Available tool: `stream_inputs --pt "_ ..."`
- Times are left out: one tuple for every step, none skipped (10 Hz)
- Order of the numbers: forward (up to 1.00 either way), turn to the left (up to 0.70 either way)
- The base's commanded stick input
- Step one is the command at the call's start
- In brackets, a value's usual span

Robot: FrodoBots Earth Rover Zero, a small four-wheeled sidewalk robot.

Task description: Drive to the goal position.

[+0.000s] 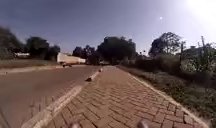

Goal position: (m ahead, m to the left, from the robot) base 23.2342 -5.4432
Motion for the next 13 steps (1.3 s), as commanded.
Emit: stream_inputs --pt "1.00 0.00" --pt "1.00 0.00" --pt "1.00 0.00" --pt "1.00 0.00" --pt "1.00 0.00" --pt "1.00 -0.19" --pt "1.00 -0.15" --pt "1.00 -0.05" --pt "1.00 0.00" --pt "1.00 0.00" --pt "1.00 0.00" --pt "1.00 0.00" --pt "1.00 -0.07"
